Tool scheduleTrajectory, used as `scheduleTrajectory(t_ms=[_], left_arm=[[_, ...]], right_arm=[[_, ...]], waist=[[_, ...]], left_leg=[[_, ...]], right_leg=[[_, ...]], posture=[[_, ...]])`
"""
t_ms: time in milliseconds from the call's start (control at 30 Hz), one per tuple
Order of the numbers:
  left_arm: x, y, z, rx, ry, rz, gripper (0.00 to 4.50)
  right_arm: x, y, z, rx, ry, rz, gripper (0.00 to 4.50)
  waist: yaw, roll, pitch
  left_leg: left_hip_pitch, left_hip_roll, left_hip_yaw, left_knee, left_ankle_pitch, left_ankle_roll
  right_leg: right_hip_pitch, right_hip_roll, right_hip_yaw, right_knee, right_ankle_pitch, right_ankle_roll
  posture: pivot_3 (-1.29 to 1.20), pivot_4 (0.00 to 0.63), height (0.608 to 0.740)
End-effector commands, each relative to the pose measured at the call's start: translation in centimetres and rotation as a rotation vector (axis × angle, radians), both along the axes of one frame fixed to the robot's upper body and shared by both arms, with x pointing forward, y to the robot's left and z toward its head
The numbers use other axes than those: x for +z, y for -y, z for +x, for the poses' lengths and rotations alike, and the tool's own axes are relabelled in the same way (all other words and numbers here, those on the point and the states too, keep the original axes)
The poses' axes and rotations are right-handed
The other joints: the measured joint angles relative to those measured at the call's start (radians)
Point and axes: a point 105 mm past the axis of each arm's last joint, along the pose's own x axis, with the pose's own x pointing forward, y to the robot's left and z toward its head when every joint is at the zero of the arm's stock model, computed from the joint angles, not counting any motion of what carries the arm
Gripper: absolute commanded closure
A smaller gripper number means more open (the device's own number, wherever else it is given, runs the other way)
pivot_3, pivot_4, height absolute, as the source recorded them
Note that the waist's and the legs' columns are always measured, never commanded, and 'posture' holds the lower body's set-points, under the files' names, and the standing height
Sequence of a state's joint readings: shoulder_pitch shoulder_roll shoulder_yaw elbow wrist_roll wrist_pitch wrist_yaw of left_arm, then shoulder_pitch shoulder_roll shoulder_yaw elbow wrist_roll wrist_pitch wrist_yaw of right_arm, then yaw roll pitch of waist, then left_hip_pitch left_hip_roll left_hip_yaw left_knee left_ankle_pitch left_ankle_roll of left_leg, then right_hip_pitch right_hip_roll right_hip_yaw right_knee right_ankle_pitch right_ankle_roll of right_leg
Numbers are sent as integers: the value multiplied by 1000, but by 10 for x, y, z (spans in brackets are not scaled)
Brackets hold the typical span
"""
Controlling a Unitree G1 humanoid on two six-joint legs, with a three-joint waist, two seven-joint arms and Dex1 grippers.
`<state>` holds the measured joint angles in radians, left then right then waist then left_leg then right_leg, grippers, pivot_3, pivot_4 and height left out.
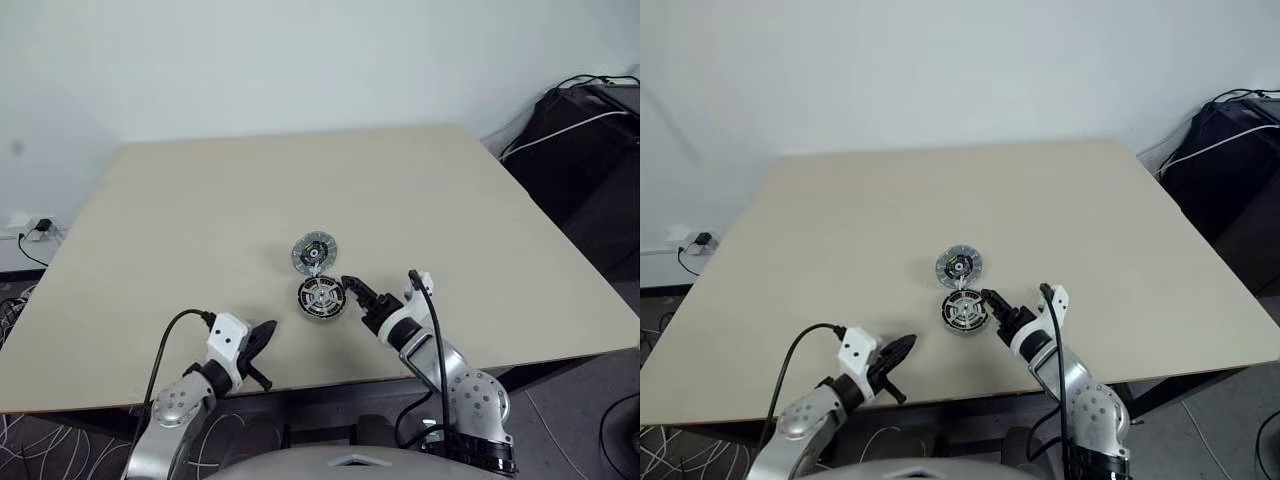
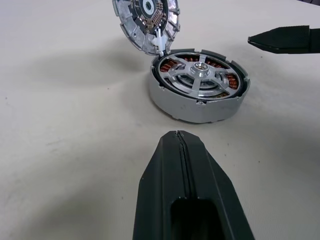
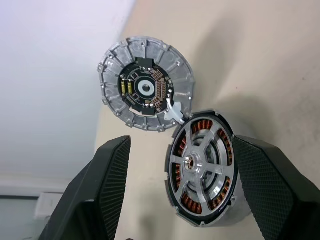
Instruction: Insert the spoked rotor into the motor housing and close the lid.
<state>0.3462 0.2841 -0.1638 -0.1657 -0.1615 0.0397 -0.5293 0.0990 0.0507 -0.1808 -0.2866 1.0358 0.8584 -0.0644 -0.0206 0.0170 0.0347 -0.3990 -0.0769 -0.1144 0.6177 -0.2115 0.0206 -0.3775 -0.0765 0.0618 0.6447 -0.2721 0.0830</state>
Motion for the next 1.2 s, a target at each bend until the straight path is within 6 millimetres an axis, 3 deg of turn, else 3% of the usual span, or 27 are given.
scheduleTrajectory(t_ms=[33,100,267,467,933,1200], left_arm=[[13,2,5,-16,48,-18,4500],[13,3,5,-17,49,-18,4500],[14,4,5,-25,50,-19,4500],[14,4,5,-26,50,-19,4500],[14,1,1,11,48,-20,4500],[14,0,0,11,43,-17,4500]], right_arm=[[19,1,8,22,124,-152,1047],[22,0,10,65,201,-310,1047],[14,-26,18,298,463,-782,2587],[-6,-45,29,421,541,-937,4460],[-5,-59,51,437,564,-947,4460],[-44,-51,34,521,420,-963,4460]], waist=[[0,0,0],[0,0,0],[-3,-1,0],[10,-6,-1],[10,-8,-1],[9,-7,-2]], left_leg=[[0,0,0,0,0,0],[0,-1,1,1,0,0],[1,0,2,2,0,0],[3,0,1,2,0,0],[3,-1,0,4,0,0],[4,0,0,4,0,0]], right_leg=[[0,0,0,0,0,0],[0,0,0,0,0,0],[1,1,0,0,0,0],[4,1,-1,0,0,0],[4,2,-1,1,4,-3],[4,2,-1,2,4,-3]], posture=[[0,0,740],[0,0,740],[0,0,740],[0,0,740],[0,0,740],[0,0,740]])
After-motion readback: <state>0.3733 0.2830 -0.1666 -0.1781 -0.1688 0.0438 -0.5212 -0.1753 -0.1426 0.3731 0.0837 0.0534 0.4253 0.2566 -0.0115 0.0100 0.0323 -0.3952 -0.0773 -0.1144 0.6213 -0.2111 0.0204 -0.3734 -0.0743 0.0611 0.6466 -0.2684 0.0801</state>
